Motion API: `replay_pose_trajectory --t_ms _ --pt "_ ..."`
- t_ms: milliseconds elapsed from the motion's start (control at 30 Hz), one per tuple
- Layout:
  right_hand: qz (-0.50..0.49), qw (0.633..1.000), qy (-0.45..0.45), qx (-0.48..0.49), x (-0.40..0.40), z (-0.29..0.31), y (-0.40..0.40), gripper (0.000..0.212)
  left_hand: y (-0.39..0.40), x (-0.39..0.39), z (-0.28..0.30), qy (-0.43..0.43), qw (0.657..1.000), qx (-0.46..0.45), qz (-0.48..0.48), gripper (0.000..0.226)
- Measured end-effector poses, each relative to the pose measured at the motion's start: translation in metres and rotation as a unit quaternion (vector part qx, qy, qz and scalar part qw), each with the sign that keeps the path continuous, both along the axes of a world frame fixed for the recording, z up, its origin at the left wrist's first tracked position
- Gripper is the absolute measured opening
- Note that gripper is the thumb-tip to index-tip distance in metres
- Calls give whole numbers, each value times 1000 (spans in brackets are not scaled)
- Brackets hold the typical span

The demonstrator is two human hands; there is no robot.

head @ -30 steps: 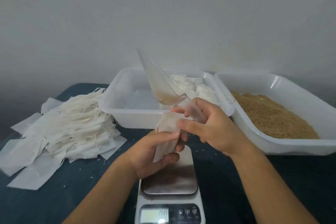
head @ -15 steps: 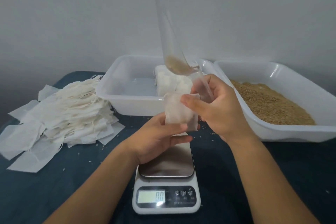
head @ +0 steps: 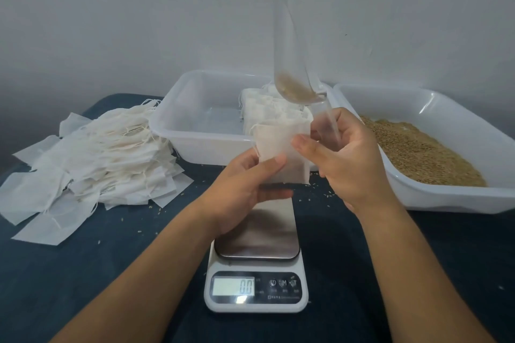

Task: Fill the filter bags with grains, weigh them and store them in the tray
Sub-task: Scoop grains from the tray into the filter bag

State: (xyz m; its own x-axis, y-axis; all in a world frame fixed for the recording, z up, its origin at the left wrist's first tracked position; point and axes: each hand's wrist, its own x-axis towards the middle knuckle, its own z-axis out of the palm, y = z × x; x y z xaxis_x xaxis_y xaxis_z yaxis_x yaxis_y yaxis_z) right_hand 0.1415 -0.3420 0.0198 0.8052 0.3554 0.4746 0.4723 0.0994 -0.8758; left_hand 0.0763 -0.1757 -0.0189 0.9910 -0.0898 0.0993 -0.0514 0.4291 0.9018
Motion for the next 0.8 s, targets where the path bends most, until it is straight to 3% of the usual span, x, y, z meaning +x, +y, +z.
replay_pose_trajectory --t_ms 233,367,467,667,800 --pt "-32 999 -6 -11 0 -7 -5 24 12 8 -2 -64 983 116 127 23" --pt "-34 998 -2 -52 0 -14 -12 28 21 6 -2 -52 974 196 104 17" --pt "-5 996 -4 -87 -3 -16 -16 26 30 -1 -1 -44 959 267 86 26" --pt "99 980 5 -175 -6 -25 -13 26 51 -23 -3 9 953 302 20 28" --pt "67 961 -12 -267 -4 -34 -6 25 55 -25 -9 11 920 391 32 32"
